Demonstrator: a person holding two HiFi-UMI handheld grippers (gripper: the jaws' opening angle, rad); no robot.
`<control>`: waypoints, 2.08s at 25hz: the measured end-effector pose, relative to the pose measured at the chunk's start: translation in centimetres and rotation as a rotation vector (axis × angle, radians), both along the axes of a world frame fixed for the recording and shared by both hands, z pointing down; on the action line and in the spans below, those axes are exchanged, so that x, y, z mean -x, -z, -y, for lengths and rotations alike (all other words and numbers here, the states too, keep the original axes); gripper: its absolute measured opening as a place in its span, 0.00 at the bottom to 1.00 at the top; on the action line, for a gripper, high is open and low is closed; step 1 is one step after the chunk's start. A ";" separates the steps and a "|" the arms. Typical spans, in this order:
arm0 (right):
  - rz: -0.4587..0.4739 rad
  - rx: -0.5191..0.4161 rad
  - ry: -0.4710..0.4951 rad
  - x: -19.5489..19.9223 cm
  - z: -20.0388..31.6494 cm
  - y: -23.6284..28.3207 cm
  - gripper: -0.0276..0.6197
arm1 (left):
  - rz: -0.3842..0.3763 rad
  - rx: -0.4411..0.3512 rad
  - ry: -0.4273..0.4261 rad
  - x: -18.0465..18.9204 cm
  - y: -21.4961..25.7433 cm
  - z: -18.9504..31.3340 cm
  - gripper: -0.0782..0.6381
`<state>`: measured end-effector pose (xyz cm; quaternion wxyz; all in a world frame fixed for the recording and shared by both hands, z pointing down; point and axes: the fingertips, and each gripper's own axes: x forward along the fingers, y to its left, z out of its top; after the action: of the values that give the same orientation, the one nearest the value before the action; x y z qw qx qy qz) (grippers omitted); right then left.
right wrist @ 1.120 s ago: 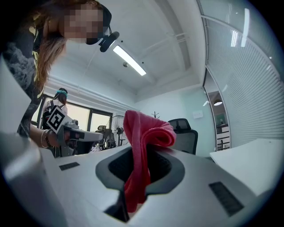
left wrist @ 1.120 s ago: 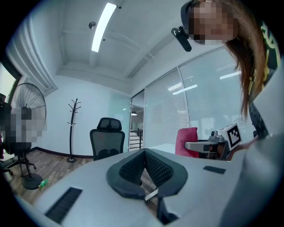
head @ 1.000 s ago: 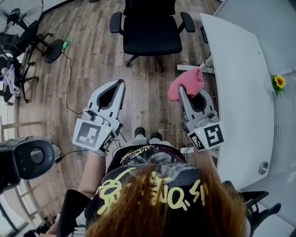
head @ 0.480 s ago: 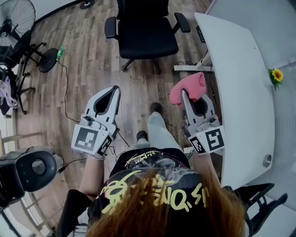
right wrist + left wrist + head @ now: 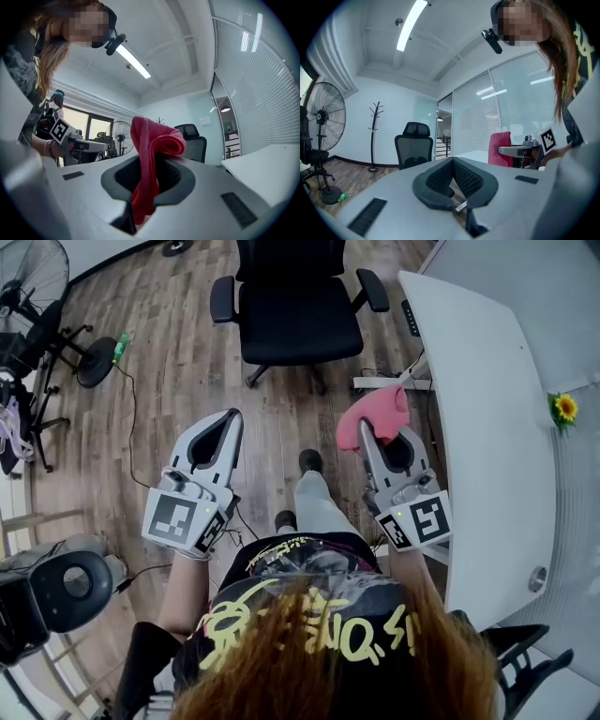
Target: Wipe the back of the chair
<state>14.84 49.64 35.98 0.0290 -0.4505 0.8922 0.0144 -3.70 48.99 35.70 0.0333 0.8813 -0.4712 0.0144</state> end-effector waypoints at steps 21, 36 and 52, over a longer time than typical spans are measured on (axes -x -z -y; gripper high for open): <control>-0.001 0.010 0.063 -1.8 15.1 -0.1 0.14 | 0.012 -0.010 0.040 -2.3 0.8 14.3 0.10; -0.001 0.009 0.145 -2.8 22.7 0.7 0.14 | 0.046 -0.008 0.089 -3.7 2.0 20.9 0.10; -0.007 0.053 0.168 -3.2 27.9 -1.8 0.14 | 0.045 0.024 0.137 -3.4 0.0 25.2 0.10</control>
<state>18.05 21.70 37.80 0.0150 -0.3747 0.9270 -0.0099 -0.28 23.74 35.71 0.0342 0.8458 -0.5310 0.0378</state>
